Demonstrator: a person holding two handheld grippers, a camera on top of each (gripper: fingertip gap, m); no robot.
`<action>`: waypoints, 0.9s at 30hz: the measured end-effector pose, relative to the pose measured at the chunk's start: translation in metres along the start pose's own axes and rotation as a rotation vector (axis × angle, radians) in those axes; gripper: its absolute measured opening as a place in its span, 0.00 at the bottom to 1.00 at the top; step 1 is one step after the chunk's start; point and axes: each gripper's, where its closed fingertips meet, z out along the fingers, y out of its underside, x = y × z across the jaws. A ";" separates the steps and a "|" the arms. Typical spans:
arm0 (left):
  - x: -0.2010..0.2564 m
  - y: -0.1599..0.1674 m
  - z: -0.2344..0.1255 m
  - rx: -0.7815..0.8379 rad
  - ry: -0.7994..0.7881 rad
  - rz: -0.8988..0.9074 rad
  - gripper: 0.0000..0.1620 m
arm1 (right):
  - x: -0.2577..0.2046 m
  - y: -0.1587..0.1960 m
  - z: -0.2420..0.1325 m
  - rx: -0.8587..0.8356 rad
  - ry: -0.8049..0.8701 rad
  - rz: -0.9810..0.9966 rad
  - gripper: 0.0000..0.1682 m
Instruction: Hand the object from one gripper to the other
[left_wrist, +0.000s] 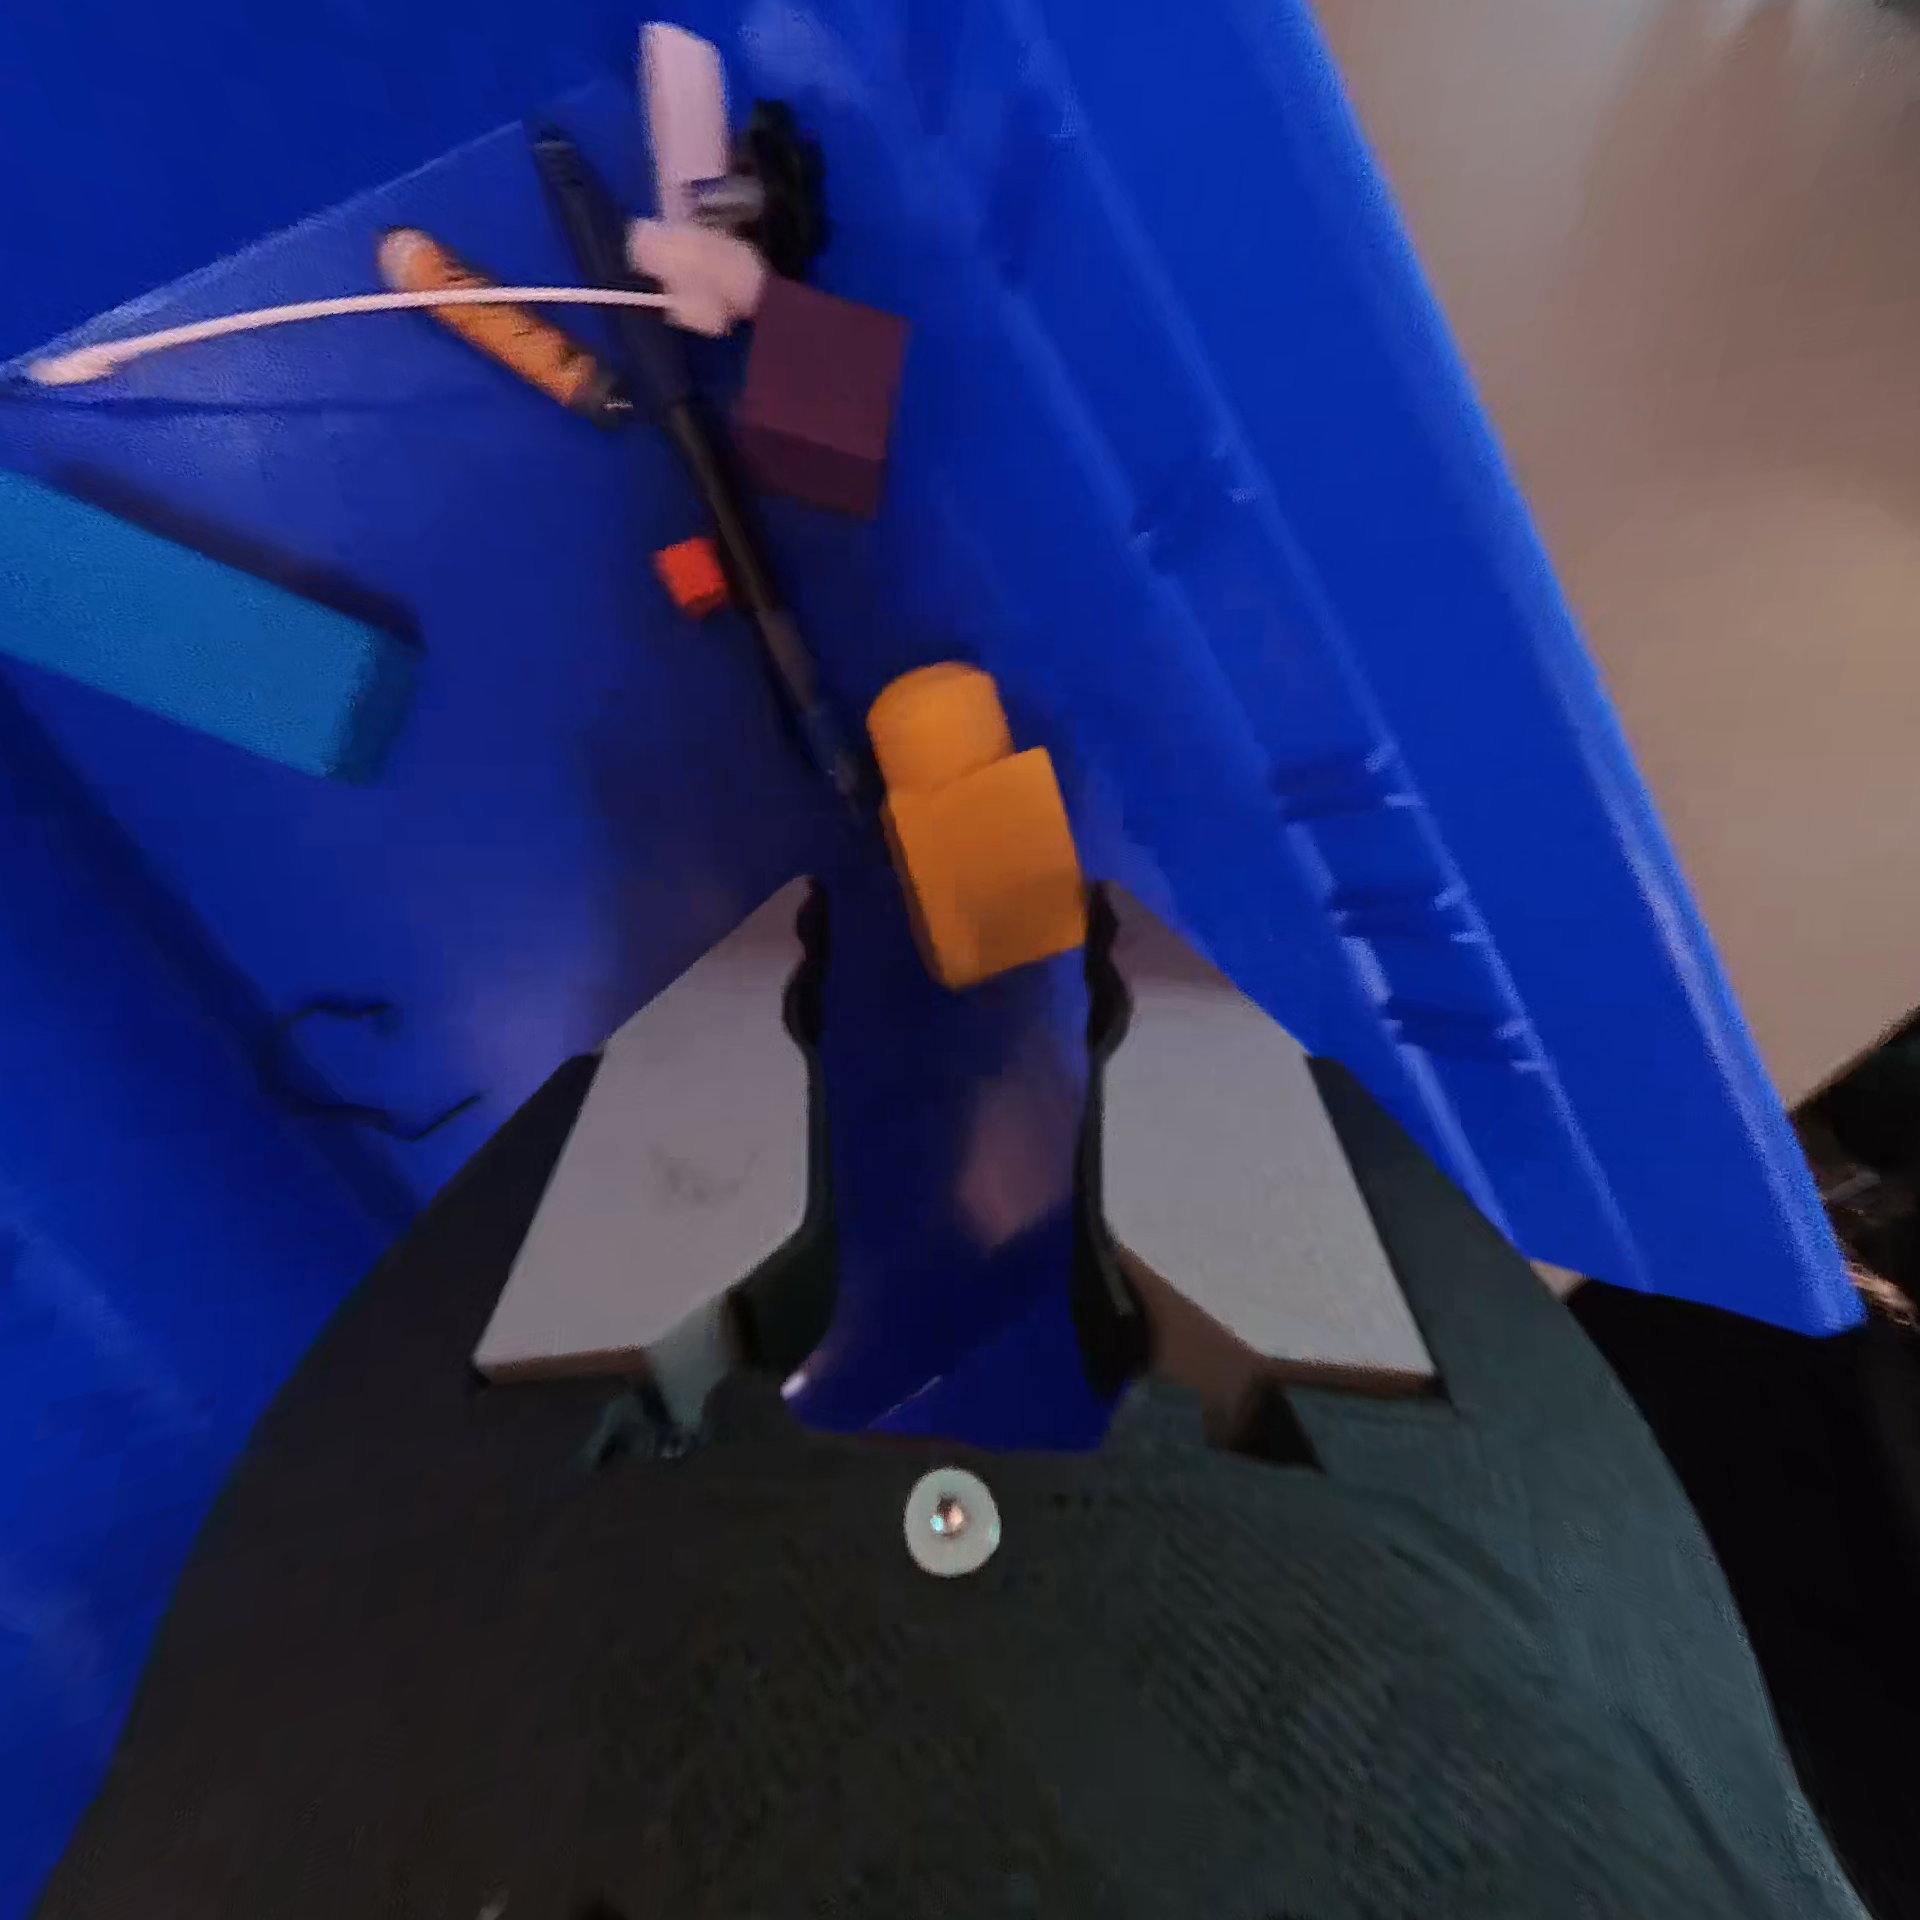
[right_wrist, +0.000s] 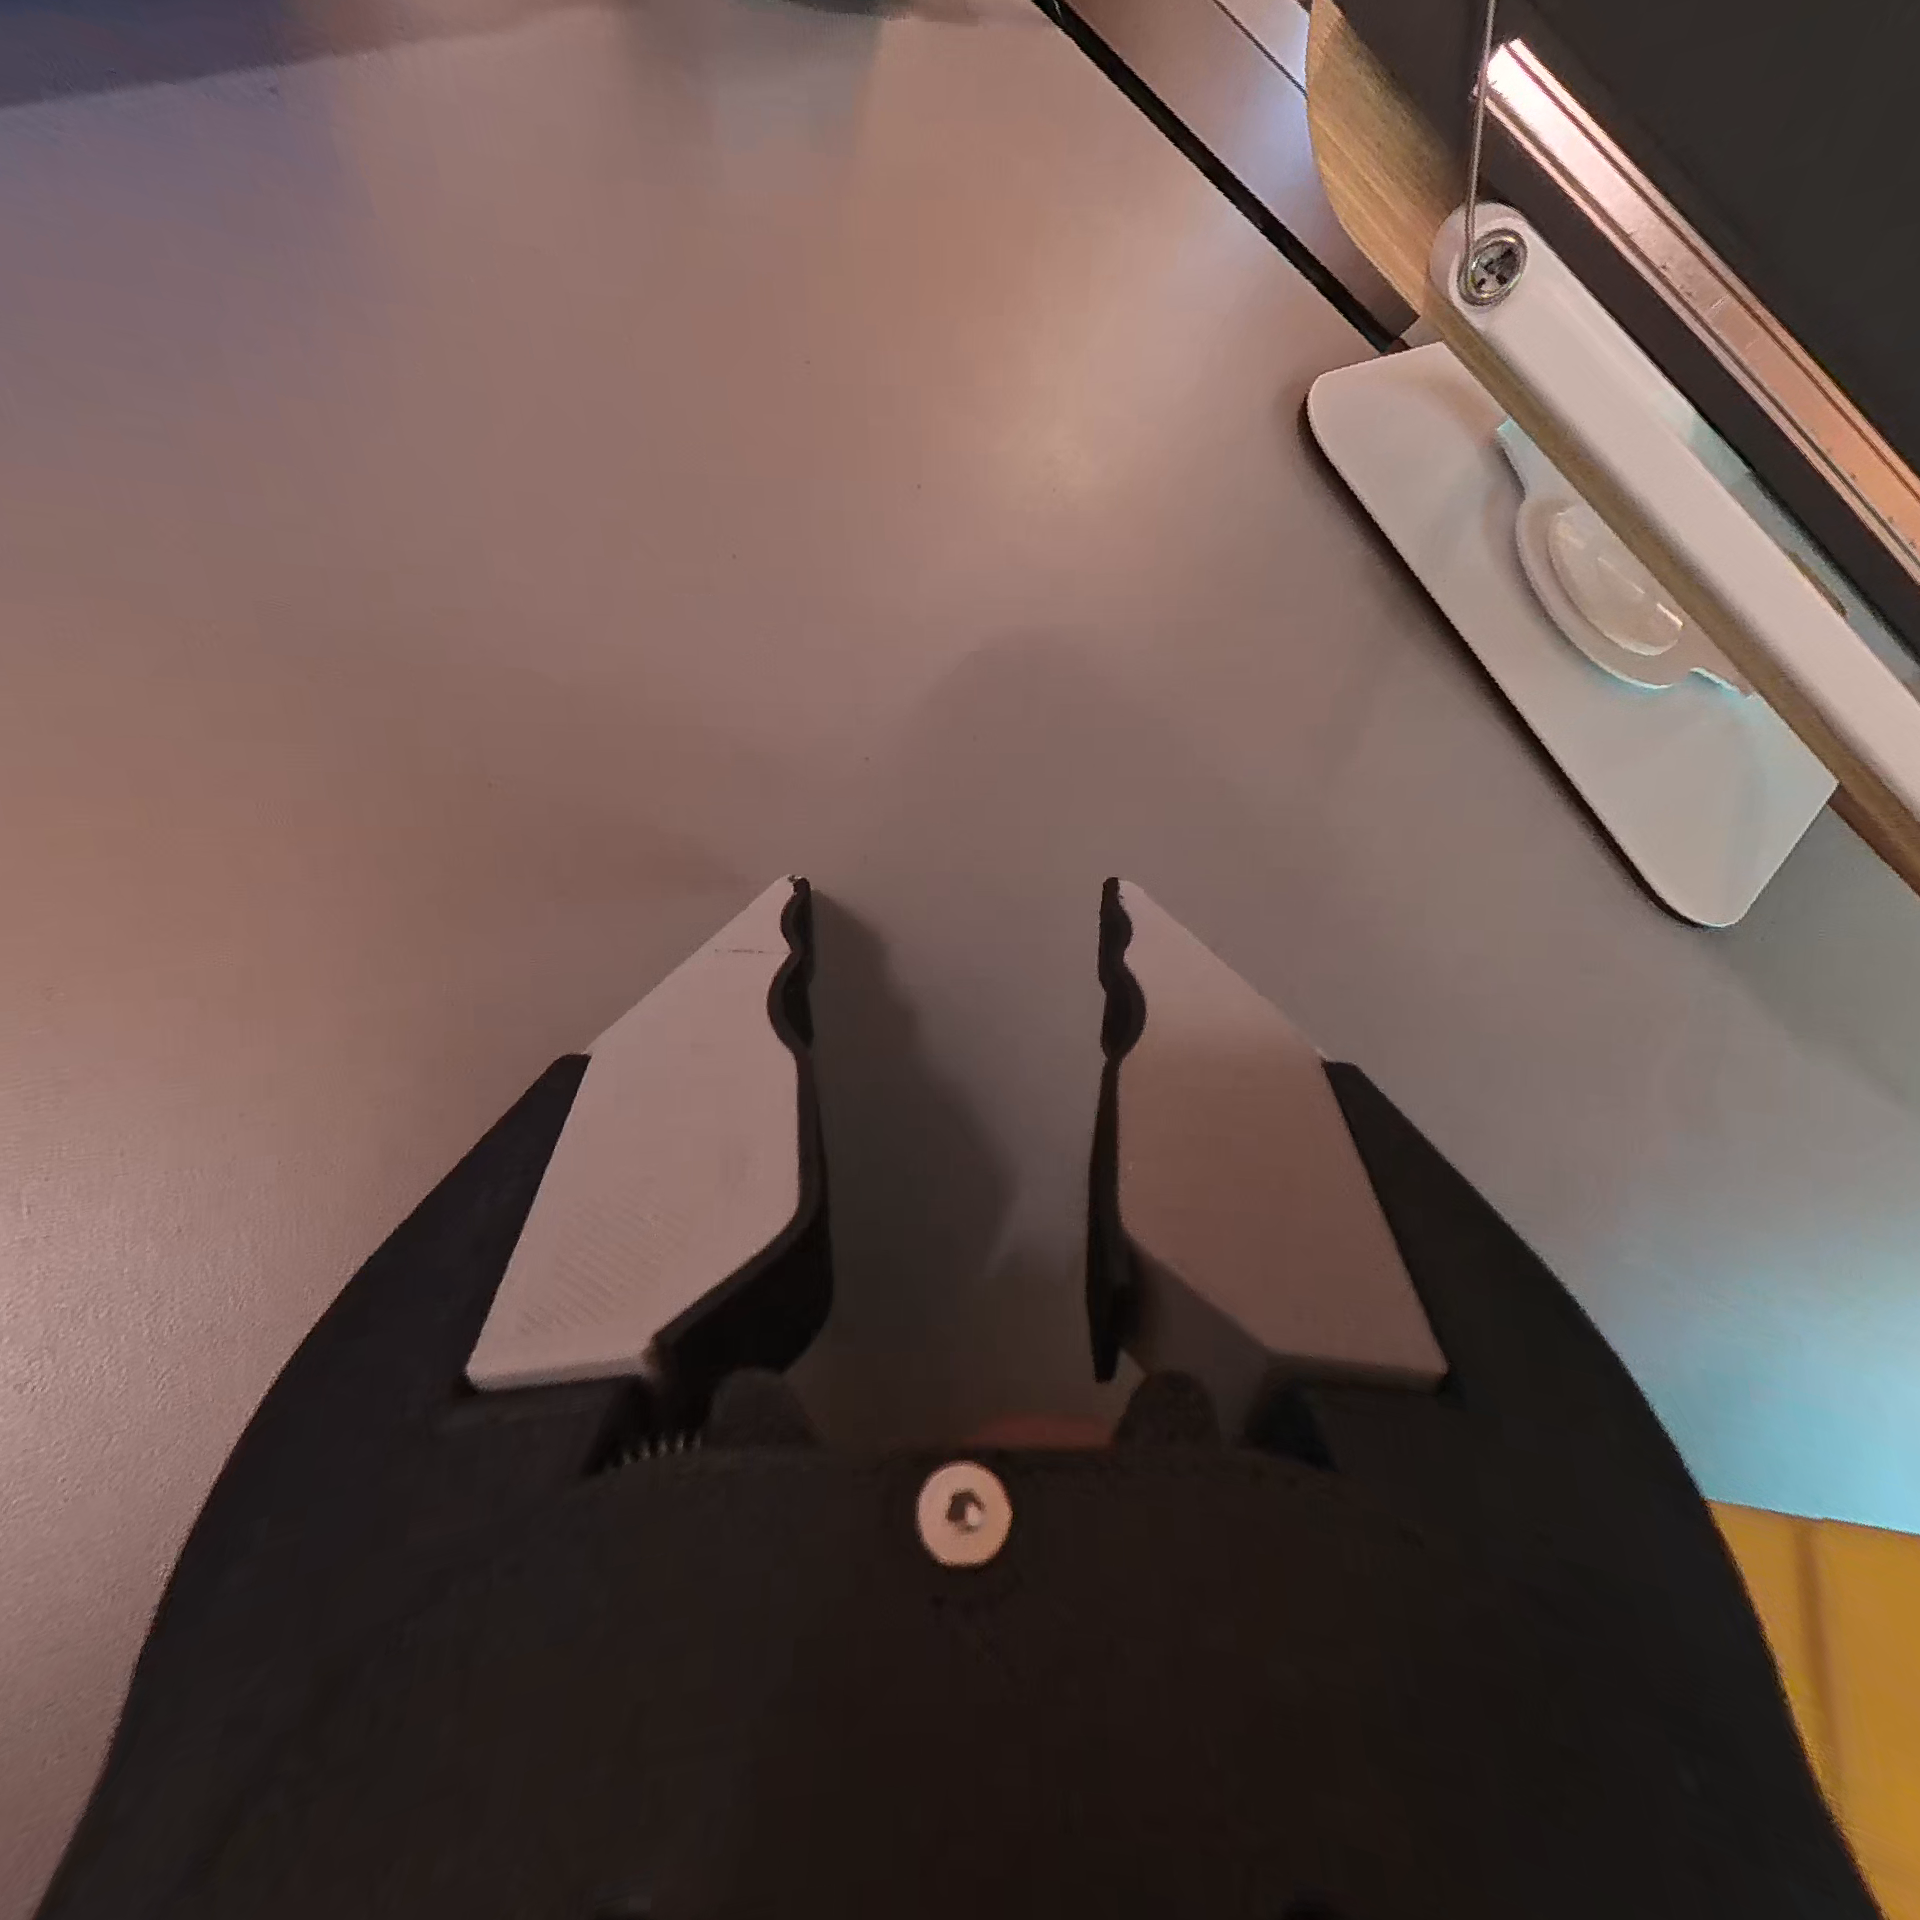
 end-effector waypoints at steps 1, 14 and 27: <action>-0.013 0.001 -0.006 -0.009 -0.056 -0.005 0.22 | 0.000 0.000 -0.001 0.002 -0.007 0.004 0.31; -0.010 -0.018 -0.005 0.070 0.019 0.035 0.17 | -0.003 0.001 -0.003 0.012 -0.061 0.032 0.30; -0.027 -0.003 0.011 -0.096 -0.095 0.119 0.44 | -0.009 0.002 -0.002 -0.001 -0.062 -0.015 0.30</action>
